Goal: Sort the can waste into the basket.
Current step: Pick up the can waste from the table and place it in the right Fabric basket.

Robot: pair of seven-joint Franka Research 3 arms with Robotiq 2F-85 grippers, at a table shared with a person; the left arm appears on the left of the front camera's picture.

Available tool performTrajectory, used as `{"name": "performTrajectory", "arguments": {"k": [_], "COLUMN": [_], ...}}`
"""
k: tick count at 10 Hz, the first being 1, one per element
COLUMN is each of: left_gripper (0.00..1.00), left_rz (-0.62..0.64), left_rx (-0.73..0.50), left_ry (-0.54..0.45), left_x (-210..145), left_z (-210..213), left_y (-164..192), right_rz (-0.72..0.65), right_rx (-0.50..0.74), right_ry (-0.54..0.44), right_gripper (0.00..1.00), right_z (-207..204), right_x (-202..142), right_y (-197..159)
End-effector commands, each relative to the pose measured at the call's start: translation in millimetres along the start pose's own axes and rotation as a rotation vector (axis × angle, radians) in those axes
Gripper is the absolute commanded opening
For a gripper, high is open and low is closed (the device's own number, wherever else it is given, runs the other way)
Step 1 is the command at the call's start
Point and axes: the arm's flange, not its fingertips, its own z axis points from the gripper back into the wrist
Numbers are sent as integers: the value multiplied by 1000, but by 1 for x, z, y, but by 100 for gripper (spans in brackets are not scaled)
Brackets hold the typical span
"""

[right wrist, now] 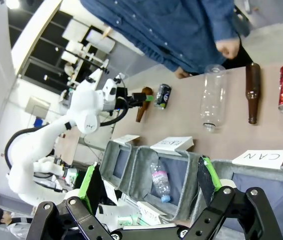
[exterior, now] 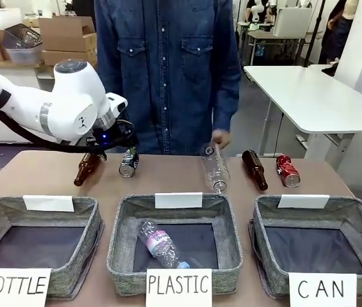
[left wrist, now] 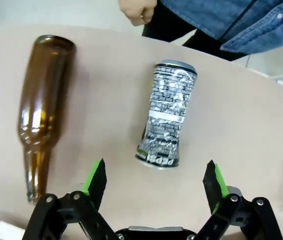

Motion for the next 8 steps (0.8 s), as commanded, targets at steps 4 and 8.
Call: {"name": "performTrajectory", "arguments": {"k": [4, 8], "left_gripper": [100, 40], "left_rz": [-87, -97], "left_rx": [62, 44], "left_ry": [6, 41], "left_x": [20, 25], "left_z": [-53, -76], "left_y": [-12, -16], "right_rz": [21, 21], "right_rx": [25, 25], "right_ry": [-8, -8], "right_gripper": [100, 100], "right_z": [-1, -1], "right_x": [2, 2], "right_y": [0, 0]}}
